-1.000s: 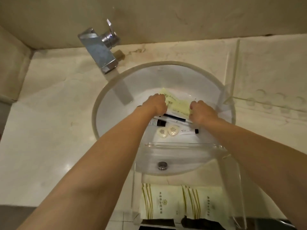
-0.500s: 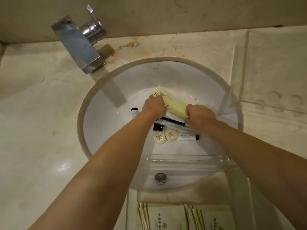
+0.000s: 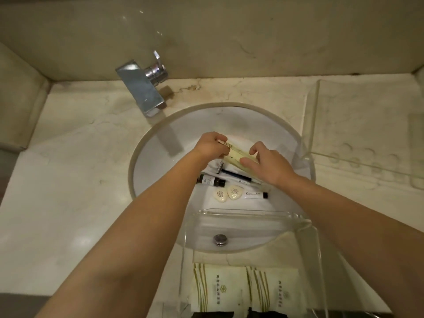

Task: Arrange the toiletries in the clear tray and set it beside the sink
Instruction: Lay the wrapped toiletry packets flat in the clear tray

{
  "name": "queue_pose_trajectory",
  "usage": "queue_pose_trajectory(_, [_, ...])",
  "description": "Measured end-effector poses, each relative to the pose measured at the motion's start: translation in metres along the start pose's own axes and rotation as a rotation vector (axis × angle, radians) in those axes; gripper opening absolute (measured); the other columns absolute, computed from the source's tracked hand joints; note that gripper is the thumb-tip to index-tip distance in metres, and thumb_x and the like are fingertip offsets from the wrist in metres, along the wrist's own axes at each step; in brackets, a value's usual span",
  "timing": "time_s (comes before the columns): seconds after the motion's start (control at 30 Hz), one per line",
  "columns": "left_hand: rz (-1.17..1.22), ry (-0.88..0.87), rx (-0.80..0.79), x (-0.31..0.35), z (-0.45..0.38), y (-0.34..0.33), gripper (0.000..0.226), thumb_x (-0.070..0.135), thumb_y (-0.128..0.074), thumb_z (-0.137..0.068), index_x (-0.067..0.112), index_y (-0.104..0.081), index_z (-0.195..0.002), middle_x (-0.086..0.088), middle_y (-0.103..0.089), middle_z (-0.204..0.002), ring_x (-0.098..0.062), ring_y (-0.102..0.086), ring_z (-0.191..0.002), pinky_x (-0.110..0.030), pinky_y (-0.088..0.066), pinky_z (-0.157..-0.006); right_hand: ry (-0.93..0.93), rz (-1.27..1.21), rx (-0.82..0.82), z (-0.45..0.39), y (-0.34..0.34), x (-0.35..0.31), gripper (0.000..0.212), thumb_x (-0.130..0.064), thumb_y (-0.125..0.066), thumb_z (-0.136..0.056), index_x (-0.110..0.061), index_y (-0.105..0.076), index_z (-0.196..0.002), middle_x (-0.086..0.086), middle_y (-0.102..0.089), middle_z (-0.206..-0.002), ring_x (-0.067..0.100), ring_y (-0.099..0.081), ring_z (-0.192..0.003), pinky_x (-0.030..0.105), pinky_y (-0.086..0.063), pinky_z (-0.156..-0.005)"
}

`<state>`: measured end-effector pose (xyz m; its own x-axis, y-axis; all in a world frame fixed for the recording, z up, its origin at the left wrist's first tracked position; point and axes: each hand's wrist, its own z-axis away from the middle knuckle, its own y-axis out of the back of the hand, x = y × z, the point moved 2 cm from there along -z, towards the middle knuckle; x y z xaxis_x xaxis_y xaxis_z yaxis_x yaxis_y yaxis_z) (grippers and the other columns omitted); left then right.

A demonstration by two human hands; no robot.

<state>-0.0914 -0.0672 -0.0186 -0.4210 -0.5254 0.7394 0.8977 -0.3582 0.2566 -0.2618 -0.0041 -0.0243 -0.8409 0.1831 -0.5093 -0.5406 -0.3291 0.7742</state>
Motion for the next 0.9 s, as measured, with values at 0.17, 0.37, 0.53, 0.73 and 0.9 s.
queue_pose_trajectory(0.17, [0.07, -0.007, -0.004, 0.017, 0.041, 0.013, 0.035, -0.011, -0.053, -0.088, 0.0, -0.057, -0.121, -0.013, -0.06, -0.097, -0.028, -0.067, -0.095, -0.033, -0.057, -0.088, 0.062, 0.028, -0.003, 0.025, 0.016, -0.017, 0.048, -0.057, -0.044, -0.093, -0.017, -0.054, -0.116, -0.002, -0.057, -0.092, 0.022, -0.056, -0.083, 0.033, -0.039, -0.064])
queue_pose_trajectory(0.37, [-0.069, -0.042, 0.024, 0.023, 0.056, 0.014, 0.037, -0.008, -0.052, -0.089, 0.002, -0.056, -0.124, -0.011, -0.061, -0.098, -0.022, -0.064, -0.09, -0.034, -0.055, -0.089, 0.039, 0.044, 0.0, 0.037, 0.023, -0.019, 0.048, -0.058, -0.048, -0.091, -0.017, -0.055, -0.116, 0.003, -0.064, -0.1, 0.022, -0.058, -0.085, 0.033, -0.043, -0.064])
queue_pose_trajectory(0.53, [-0.177, -0.069, 0.058, 0.013, 0.037, 0.009, 0.042, 0.0, -0.05, -0.091, 0.007, -0.049, -0.132, -0.012, -0.057, -0.123, -0.025, -0.06, -0.101, -0.035, -0.051, -0.087, -0.058, 0.066, -0.034, 0.025, 0.018, -0.007, 0.048, -0.048, -0.057, -0.089, -0.014, -0.054, -0.122, 0.006, -0.064, -0.105, 0.024, -0.059, -0.087, 0.033, -0.046, -0.066])
queue_pose_trajectory(0.73, [-0.394, -0.035, 0.102, -0.012, -0.011, 0.002, 0.04, 0.004, -0.047, -0.095, 0.008, -0.049, -0.135, -0.009, -0.046, -0.143, -0.026, -0.047, -0.129, -0.03, -0.04, -0.101, -0.223, 0.018, -0.11, -0.01, -0.004, 0.017, 0.014, -0.027, -0.054, -0.09, -0.015, -0.053, -0.097, 0.007, -0.06, -0.092, 0.025, -0.057, -0.08, 0.031, -0.042, -0.06])
queue_pose_trajectory(0.9, [-0.47, -0.023, 0.09, -0.029, -0.045, -0.007, 0.046, 0.009, -0.051, -0.093, 0.013, -0.045, -0.139, -0.013, -0.038, -0.145, -0.03, -0.056, -0.116, -0.029, -0.045, -0.085, -0.309, 0.133, -0.13, -0.028, -0.025, 0.034, 0.02, -0.026, -0.057, -0.086, -0.013, -0.051, -0.101, 0.007, -0.055, -0.1, 0.025, -0.056, -0.085, 0.031, -0.044, -0.063])
